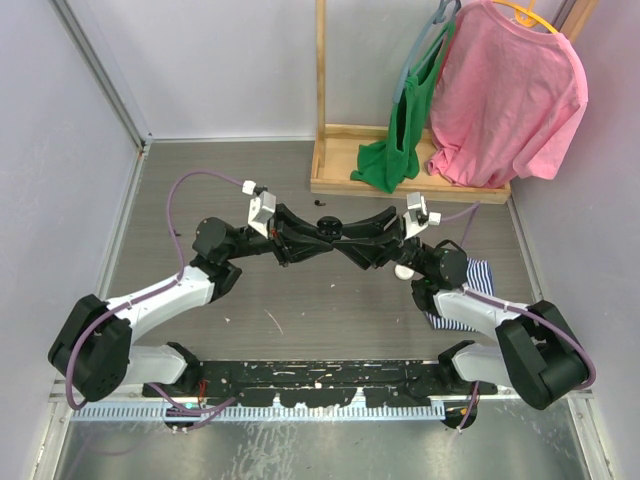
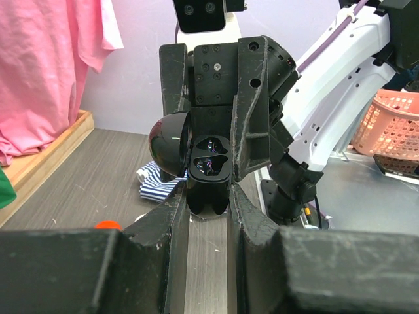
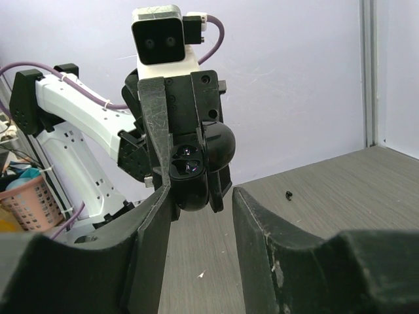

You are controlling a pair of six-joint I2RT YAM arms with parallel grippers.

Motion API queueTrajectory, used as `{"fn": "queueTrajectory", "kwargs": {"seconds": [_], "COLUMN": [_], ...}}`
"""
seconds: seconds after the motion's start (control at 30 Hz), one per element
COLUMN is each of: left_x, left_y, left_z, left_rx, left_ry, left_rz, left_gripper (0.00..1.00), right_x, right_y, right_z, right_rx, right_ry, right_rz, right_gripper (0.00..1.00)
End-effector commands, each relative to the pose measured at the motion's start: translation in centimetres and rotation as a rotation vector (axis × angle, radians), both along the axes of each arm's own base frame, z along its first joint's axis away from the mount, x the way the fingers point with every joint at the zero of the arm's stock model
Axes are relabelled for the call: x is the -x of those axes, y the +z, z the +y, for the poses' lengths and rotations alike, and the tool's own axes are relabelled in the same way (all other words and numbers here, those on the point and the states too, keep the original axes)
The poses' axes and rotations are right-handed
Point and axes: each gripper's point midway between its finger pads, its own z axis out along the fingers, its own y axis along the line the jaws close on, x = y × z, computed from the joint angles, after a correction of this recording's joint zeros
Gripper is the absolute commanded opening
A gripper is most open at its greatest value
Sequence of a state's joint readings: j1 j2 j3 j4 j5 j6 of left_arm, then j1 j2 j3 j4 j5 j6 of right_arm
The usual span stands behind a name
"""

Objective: Insert the wireless bluetooth earbuds into the charging case
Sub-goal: Adjust the charging case.

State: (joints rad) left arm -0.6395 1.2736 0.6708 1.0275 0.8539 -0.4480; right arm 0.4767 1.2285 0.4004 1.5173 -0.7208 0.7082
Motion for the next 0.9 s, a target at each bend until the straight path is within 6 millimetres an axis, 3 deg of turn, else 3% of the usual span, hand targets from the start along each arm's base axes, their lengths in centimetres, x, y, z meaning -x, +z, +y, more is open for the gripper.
{"fn": "queueTrajectory", "kwargs": {"seconds": [0.0,0.6,0.87], "left_x": [1.8,1.9,1.1], "left_y": [4.2,3.9,2.6], "left_z": [0.4,-0.6,-1.0], "left_rx": [0.093,0.097,0.08], "left_ry": [-0.029,-0.042,-0.026], "left_rz": [-0.099,-0.1,-0.056], "left_gripper": [0.0,0.01,0.0], "right_x": [1.5,1.9,2.4], "right_y": [3.1,3.8,4.3], "right_z": [-0.6,-0.5,-0.8], "right_rx": [-0.066,-0.08,-0.09], "right_ry": [0.022,0.062,0.054], "right_rz": [-0.149,-0.146,-0.168], "right_gripper": [0.46,0.45,0.46]}}
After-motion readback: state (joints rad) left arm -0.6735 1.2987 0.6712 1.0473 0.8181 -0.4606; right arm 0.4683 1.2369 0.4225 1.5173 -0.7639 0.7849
